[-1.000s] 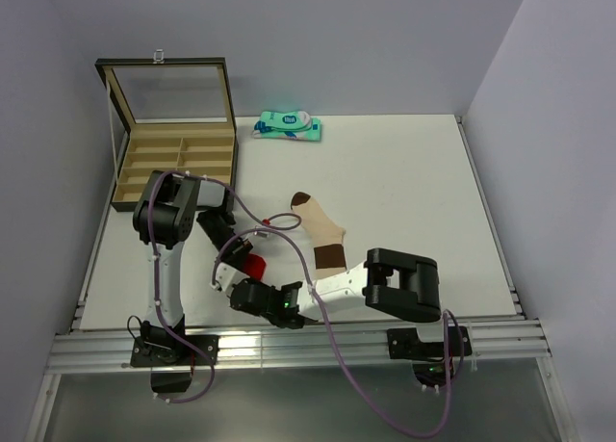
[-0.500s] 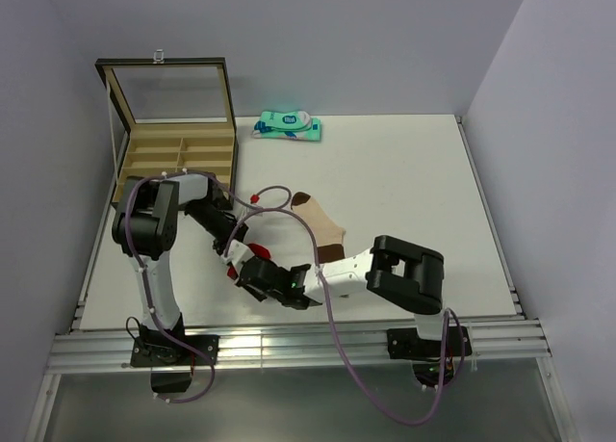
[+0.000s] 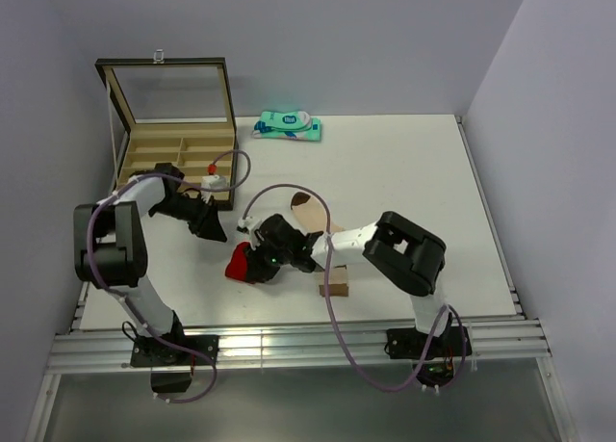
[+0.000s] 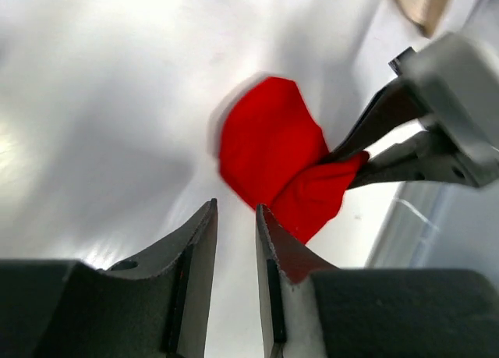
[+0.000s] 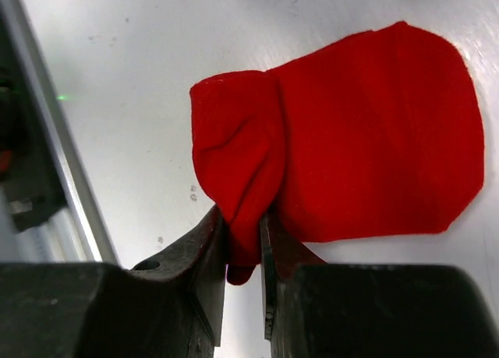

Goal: Roll the socks
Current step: Roll the sock at the center of the board.

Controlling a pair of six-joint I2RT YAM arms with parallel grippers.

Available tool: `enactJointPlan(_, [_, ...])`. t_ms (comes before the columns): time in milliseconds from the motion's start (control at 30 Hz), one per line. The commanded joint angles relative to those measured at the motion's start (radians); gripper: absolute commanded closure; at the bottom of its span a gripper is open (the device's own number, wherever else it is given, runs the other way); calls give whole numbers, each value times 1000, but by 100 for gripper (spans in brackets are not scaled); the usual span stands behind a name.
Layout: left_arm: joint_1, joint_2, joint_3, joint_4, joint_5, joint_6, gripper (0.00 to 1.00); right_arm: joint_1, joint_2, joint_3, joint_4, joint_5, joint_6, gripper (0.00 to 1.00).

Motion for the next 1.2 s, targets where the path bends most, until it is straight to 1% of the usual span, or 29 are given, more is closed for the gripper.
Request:
enactJointPlan(0, [26,-117,-63,138,-35,-56,68,-77,119,65,-205,-191,39,100])
enactJointPlan(33, [29,-160,-81,196,-52,-78,67,-89,142,88,-235,-230,41,100])
enactJointPlan(100, [31,-200,-136,247,-103,-96,63,-124,183,130,-298,-306,54,100])
enactJointPlan(133, [29,-243,-155,275,-120,-92,62,-136,199,144,-315,-354,61,100])
enactJointPlan(167, [28,-265,-190,310,-132,-84,61,-150,214,174,-367,-394,70,100])
enactJointPlan(233, [22,-314,-230,365,-186,-86,57,-192,249,197,-406,-443,90,100])
enactJointPlan(267, [18,-370,-276,428,-204,-87,55,-204,259,208,-421,-474,93,100])
enactJointPlan(300, [11,-401,-302,456,-228,-86,52,-225,268,217,-439,-497,97,100])
enactJointPlan(333, [-9,-433,-326,480,-265,-69,52,-235,274,225,-455,-505,96,100])
enactJointPlan(367, [-21,-499,-378,514,-287,-63,52,-241,279,252,-500,-512,91,100])
enactJointPlan(400, [-64,-532,-405,563,-305,-47,50,-250,285,268,-522,-523,90,100])
enactJointPlan(467, [-118,-617,-481,625,-389,-46,49,-259,301,301,-564,-535,99,100])
enactJointPlan(500, [-177,-642,-504,670,-414,-43,48,-262,309,312,-576,-541,108,100])
enactJointPlan(533, [-208,-682,-523,688,-449,-38,48,-268,321,325,-588,-558,111,100])
enactJointPlan(600, [-277,-716,-569,735,-477,-41,46,-273,334,351,-620,-560,122,100])
enactJointPlan(667, [-311,-742,-589,734,-480,-27,45,-278,351,375,-643,-564,133,100])
enactJointPlan(800, [-388,-779,-627,734,-489,0,41,-290,374,395,-654,-572,167,100])
enactJointPlan(900, [-463,-826,-672,735,-511,31,38,-293,384,404,-660,-572,177,100])
enactJointPlan(1033, [-529,-817,-679,692,-520,46,37,-295,397,418,-679,-540,183,100])
enactJointPlan(1100, [-566,-822,-702,706,-534,49,34,-298,398,418,-676,-545,191,100])
enactJointPlan(1167, [-593,-831,-724,711,-554,48,34,-298,398,417,-673,-538,193,100])
